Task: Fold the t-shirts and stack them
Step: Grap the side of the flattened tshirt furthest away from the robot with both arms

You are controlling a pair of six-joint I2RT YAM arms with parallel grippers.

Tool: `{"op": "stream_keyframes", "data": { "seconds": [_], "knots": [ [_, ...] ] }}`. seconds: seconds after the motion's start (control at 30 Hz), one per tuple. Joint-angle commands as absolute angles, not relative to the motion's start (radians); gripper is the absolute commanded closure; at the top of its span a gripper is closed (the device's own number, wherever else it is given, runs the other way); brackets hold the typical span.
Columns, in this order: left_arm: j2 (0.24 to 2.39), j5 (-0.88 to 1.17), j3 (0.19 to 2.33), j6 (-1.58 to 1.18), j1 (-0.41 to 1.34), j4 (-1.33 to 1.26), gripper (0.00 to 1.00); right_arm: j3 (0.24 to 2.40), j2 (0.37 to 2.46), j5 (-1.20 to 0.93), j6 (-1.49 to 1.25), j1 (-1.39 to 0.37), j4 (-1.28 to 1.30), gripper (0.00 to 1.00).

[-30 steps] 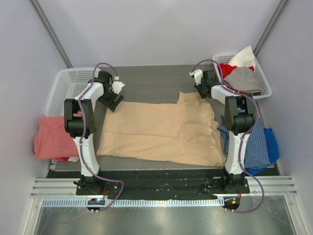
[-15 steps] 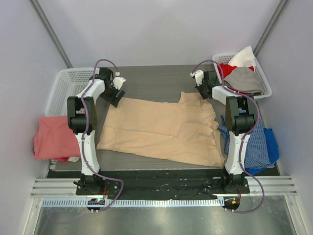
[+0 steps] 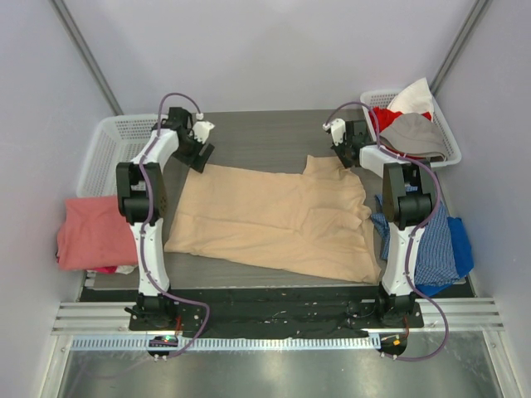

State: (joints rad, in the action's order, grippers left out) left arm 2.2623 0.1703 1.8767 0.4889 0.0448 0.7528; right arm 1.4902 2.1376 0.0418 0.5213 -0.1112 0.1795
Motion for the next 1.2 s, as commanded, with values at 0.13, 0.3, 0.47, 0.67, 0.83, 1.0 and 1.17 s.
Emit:
{"op": "stream_keyframes", "data": {
  "seconds": [0.13,0.3,0.47,0.67,0.83,1.0,1.17],
  "knots": [
    [2.315,0.21,2.019,0.463,0.046,0.773,0.23,1.439,2.131,0.054,0.528,-0.101,0.27,0.99],
    [2.347,0.218,2.051,0.463,0.046,0.793,0.23,1.43,2.128,0.051,0.529,-0.1,0.267,0.99],
    [2.355,0.222,2.04,0.463,0.045,0.795,0.23,1.431,2.131,0.049,0.529,-0.1,0.262,0.99],
    [2.368,0.23,2.029,0.465,0.046,0.801,0.23,1.427,2.132,0.052,0.529,-0.101,0.261,0.99],
    [2.402,0.23,2.048,0.465,0.046,0.822,0.24,1.422,2.128,0.051,0.529,-0.101,0.259,0.99],
    [2.437,0.227,2.08,0.468,0.048,0.854,0.26,1.414,2.121,0.049,0.531,-0.1,0.256,0.99],
    [2.467,0.227,2.121,0.479,0.049,0.905,0.32,1.408,2.117,0.043,0.531,-0.1,0.256,0.99]
  ]
}}
